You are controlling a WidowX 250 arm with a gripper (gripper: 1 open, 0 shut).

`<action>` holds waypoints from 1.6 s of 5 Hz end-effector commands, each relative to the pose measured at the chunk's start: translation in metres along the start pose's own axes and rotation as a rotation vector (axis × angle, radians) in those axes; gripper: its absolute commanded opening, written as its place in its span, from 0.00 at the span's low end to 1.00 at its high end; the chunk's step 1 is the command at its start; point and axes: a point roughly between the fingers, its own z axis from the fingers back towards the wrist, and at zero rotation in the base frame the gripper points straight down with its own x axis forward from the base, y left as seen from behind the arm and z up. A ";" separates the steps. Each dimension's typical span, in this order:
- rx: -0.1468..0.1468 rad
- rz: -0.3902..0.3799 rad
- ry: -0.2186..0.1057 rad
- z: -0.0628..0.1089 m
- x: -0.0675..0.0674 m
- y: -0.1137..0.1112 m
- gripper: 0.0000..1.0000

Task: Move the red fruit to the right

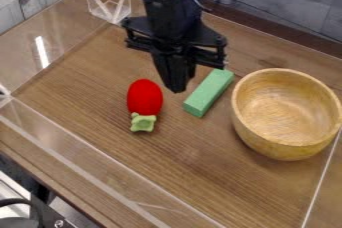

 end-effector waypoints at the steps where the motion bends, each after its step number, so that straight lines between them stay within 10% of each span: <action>1: 0.000 -0.024 -0.035 0.010 0.001 -0.005 0.00; 8: 0.020 -0.103 -0.002 0.016 -0.016 -0.026 0.00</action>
